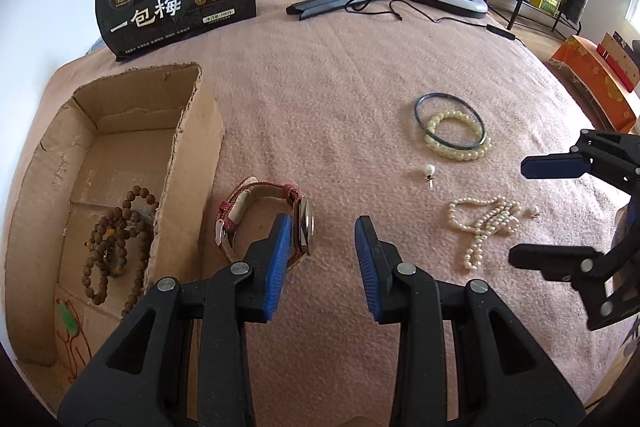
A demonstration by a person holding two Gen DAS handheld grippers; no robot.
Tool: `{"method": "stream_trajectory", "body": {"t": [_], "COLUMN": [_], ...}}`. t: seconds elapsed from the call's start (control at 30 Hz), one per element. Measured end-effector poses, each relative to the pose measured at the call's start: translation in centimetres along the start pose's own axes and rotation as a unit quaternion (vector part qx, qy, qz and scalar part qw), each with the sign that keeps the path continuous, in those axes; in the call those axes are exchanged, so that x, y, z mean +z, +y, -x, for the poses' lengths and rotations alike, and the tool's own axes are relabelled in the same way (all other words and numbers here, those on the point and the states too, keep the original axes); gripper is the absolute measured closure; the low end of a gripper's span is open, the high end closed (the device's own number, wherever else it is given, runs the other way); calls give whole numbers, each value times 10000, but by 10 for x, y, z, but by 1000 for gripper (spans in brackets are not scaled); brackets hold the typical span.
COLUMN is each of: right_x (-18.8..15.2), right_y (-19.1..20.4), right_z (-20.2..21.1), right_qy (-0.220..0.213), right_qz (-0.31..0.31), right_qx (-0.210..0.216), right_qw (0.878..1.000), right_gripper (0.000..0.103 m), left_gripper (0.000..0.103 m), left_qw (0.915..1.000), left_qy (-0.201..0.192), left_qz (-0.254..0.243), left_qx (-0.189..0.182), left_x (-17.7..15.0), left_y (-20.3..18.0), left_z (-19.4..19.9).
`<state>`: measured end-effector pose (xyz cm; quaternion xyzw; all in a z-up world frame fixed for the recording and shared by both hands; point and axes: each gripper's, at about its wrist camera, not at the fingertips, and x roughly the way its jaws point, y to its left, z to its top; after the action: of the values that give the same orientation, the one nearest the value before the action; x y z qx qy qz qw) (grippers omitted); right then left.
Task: Organize jewelry
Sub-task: 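Grasp the red-strapped watch with left tool while right tool grasps the pearl necklace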
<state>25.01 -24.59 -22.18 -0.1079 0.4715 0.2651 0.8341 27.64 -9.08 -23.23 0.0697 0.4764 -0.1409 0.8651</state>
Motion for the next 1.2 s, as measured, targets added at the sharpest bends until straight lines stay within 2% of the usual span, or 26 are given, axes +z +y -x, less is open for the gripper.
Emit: {"method": "stream_trajectory", "body": {"t": [0.1,0.17,0.37,0.43,0.5,0.67,0.77,0.83,0.9,1.03,1.2], "right_x": [0,0,-4,-5,-6,-8,-10,-9,-7,-6,-8], "right_y": [-2,-3,2,5,5,11,14,12,9,8,10], "right_z": [-10,-14,-26,-25,-25,-28,-29,-27,-27,-28,-21], "right_qy": [78,117,292,307,324,436,451,444,456,445,285], "right_qz": [2,-6,131,186,193,325,337,215,88,-68,-333], "right_qx": [25,25,19,9,38,-89,-333,-361,-399,-457,-484], "right_qw": [10000,9999,9995,9994,9993,9985,9979,9981,9981,9979,9979], "right_gripper": [32,32,32,32,32,34,49,75,93,97,97], "left_gripper": [71,77,82,89,92,92,92,93,93,93,94], "left_qw": [10000,9999,9998,9997,9997,9996,9994,9994,9993,9990,9986], "left_qy": [61,121,177,171,169,156,157,159,156,147,124], "left_qz": [43,64,73,99,131,159,168,157,159,196,212], "left_qx": [-34,-43,-98,-110,-126,-198,-245,-266,-291,-367,-460], "left_x": [0,0,-1,-1,-1,-3,-4,-5,-6,-10,-15], "left_y": [3,4,1,2,3,3,2,0,-1,-2,-4], "left_z": [-6,-11,-18,-19,-19,-16,-15,-13,-11,-7,2]}}
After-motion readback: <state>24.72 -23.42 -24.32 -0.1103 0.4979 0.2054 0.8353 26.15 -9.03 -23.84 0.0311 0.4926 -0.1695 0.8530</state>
